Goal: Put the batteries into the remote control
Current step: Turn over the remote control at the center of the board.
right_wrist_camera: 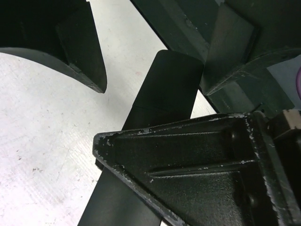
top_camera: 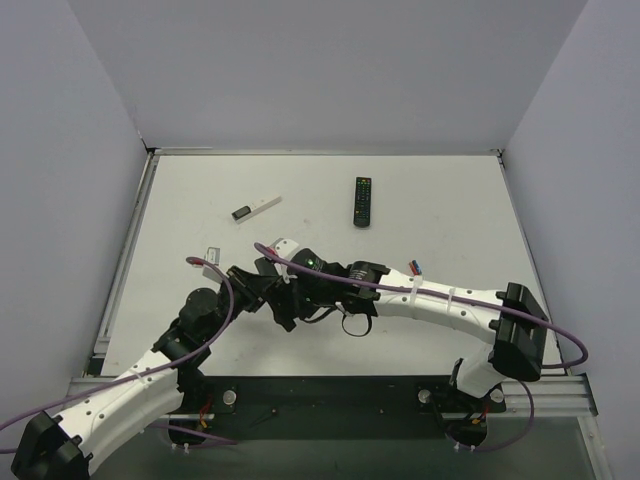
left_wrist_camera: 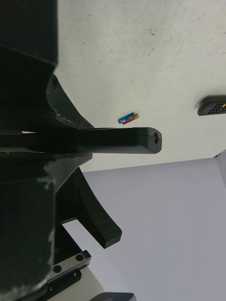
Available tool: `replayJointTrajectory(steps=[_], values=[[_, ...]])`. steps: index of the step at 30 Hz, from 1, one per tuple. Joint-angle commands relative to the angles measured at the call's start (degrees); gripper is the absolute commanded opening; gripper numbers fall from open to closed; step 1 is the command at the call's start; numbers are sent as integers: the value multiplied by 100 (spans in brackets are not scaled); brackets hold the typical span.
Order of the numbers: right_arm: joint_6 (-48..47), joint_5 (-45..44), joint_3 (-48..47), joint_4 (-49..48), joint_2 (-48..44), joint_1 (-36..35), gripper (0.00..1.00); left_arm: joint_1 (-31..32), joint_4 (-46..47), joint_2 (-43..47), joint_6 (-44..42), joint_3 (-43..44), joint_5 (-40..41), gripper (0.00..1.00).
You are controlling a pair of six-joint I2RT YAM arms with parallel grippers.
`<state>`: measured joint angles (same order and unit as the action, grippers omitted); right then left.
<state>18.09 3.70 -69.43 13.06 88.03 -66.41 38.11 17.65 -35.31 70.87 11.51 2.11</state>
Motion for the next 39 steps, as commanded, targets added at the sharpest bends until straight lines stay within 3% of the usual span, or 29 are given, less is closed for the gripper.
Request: replayJointTrajectory(steps=[1, 3, 6, 8, 10, 13, 16, 20, 27, 31, 34, 39], values=[[81, 192, -133, -276, 144, -3, 73, 4, -25, 33, -214, 326, 105, 0], [81, 192, -19, -400, 144, -3, 68, -5, -33, 7, -275, 352, 71, 0], [90, 174, 148, -576, 92, 49, 50, 4, -112, -20, -311, 361, 70, 0], [64, 166, 210, -620, -5, 119, 33, 4, -165, 24, -328, 343, 97, 2], [72, 139, 333, -647, -127, 181, 18, 4, -366, 146, -372, 370, 184, 13], [63, 78, 561, -656, -312, 313, 8, -5, -857, 374, -609, 562, 359, 36], [116, 52, 885, -638, -566, 637, 4, -5, -1480, 629, -1074, 869, 588, 56], [72, -124, 1246, -542, -875, 1156, 0, -23, -2352, 859, -1698, 1343, 921, 71], [11, -186, 1624, -103, -937, 2175, 0, -31, -4100, 1078, -3201, 2494, 1738, 77], [-130, -264, 1766, 204, -1077, 3010, 0, -31, -4428, 1254, -3868, 2874, 2214, 82], [-174, -100, 1871, 373, -1121, 3782, 0, -40, -4428, 1281, -4273, 2997, 2338, 87], [-200, 358, 1846, 364, -990, 5854, 0, -49, -4157, 940, -4731, 3006, 2312, 95]])
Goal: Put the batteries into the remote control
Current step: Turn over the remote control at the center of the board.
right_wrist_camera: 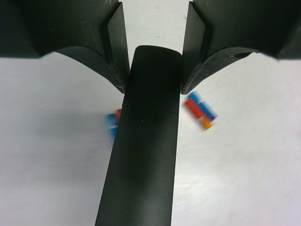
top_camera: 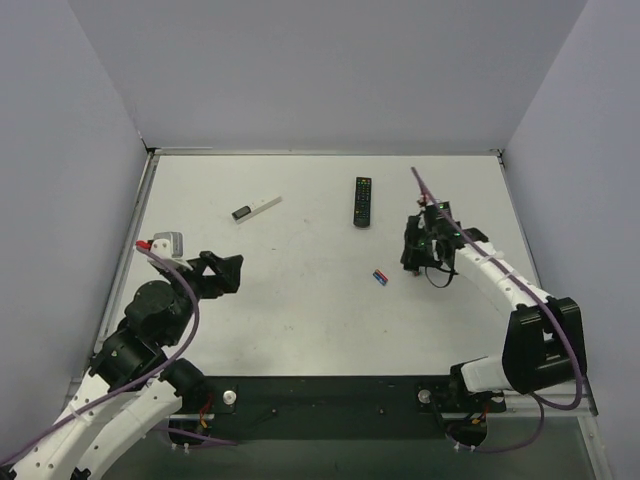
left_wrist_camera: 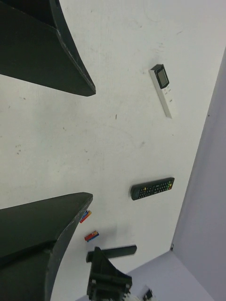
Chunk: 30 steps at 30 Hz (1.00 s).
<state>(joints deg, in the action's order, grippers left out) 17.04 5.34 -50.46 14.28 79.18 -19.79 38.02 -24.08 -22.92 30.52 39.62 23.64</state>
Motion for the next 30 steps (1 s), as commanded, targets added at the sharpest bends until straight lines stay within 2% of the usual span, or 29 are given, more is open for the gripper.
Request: replayJointTrajectory(steps=[1, 7, 11, 14, 17, 18, 21, 24, 26, 30], values=[[-121, 256, -182, 285, 79, 1397, 0, -58, 52, -397, -819, 222, 54, 96], [-183, 212, -412, 426, 967, 2601, 2, -154, 122, -890, -917, 135, -272, 97], [-306, 256, -456, 505, 1319, 2945, 5, -409, 201, -794, -960, -138, -351, 97], [-324, 274, -491, 540, 1565, 3095, 13, -855, 210, -802, -1075, -156, -623, 97], [-333, 353, -518, 567, 1776, 3200, 30, -1374, 254, -837, -987, -182, -965, 97], [-324, 362, -500, 567, 1785, 3218, 45, -1507, 280, -846, -943, -226, -1071, 97], [-289, 345, -439, 549, 1567, 3210, 70, -1666, 307, -794, -846, -235, -1186, 97], [-210, 327, -272, 497, 1068, 3210, 80, -1675, 228, -688, -803, -218, -1002, 97], [-113, 318, -158, 523, 724, 3210, 81, -1693, 202, -574, -785, -200, -923, 97], [141, 275, -192, 681, -574, 3210, 87, -1798, 175, -354, -776, -156, -896, 97]])
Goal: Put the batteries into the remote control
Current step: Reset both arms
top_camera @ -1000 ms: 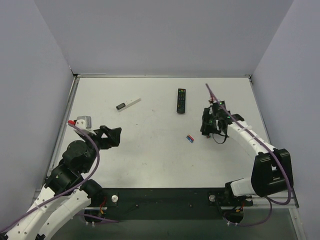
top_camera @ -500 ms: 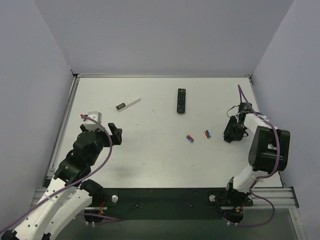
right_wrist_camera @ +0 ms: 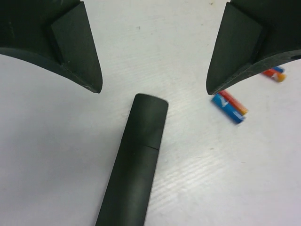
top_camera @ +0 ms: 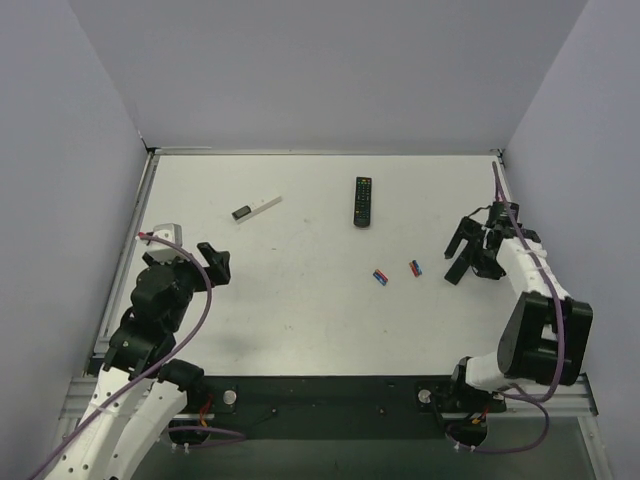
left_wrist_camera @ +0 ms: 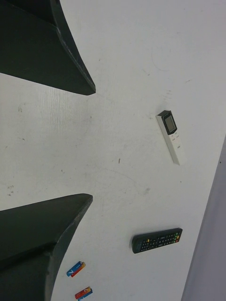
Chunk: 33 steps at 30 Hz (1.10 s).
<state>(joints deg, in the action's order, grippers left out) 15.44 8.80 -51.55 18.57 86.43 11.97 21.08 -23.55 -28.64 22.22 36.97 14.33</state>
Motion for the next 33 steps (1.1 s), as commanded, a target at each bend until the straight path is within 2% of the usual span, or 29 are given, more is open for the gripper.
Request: replayJointTrajectory(steps=[1, 2, 3, 6, 7, 14, 17, 23, 28, 33], values=[[406, -236, -144, 331, -1548, 43, 88, -148, 114, 262, 63, 135, 52, 97], [616, -369, -293, 497, -1794, 25, 91, -166, 53, 350, 81, 178, 192, 97], [766, -527, -407, 629, -2249, 16, 99, -183, 35, 403, 142, 196, 306, 97], [1119, -1344, -515, 903, -3069, -378, 100, -236, -9, 588, 142, 223, 518, 97], [1154, -1694, -427, 903, -3262, -701, 100, -262, -18, 631, 151, 232, 553, 98], [1488, -2872, 101, 798, -5615, -1161, 100, -341, 167, 1027, 46, 135, 755, 97], [1471, -3287, 435, 482, -6337, -1503, 100, -350, 193, 1202, -15, 82, 1010, 97], [821, -3560, 619, 332, -6850, -1653, 100, -350, 166, 1571, -226, 21, 1353, 97], [811, -4008, 1260, 8, -7245, -1987, 100, -350, 246, 1932, -490, -93, 1450, 97], [732, -4044, 1666, -231, -7685, -2023, 100, -368, 447, 2249, -455, -340, 1599, 97]])
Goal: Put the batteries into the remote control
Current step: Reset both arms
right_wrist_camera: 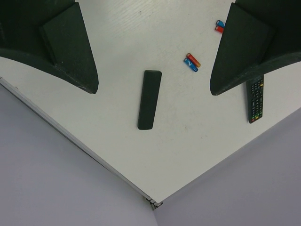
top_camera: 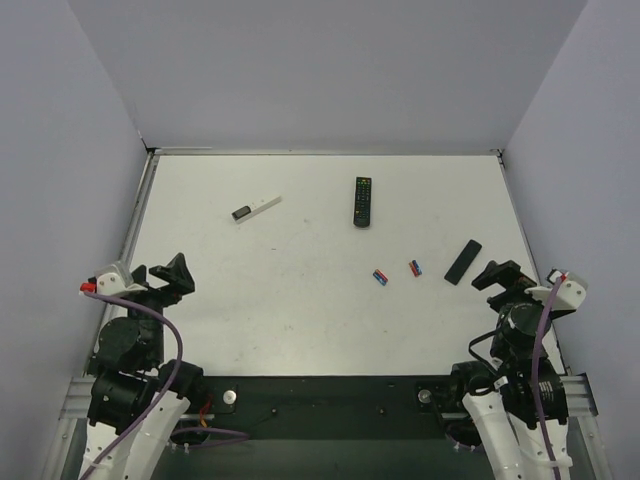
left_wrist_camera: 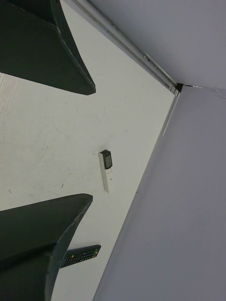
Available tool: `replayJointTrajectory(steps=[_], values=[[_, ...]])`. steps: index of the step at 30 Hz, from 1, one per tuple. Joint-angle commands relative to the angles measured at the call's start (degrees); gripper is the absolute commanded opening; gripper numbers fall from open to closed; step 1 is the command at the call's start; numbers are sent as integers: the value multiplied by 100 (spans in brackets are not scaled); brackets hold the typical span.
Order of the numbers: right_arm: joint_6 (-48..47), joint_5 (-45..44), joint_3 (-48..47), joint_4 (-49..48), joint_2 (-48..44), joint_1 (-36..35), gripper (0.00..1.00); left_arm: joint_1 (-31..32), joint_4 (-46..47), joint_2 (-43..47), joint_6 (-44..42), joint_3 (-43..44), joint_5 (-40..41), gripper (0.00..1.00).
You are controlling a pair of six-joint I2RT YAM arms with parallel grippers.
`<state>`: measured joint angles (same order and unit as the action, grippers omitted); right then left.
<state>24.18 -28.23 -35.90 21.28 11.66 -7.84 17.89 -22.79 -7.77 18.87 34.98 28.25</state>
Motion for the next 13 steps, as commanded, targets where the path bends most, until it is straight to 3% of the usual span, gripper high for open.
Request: replayJointTrajectory(steps=[1, 13], values=[[-142, -367, 101, -502, -234, -51, 100, -57, 432, 179, -129, -158, 207, 97], [-195, -579, 83, -440, -156, -139, 100, -207, 538, 153, -51, -202, 93, 97]])
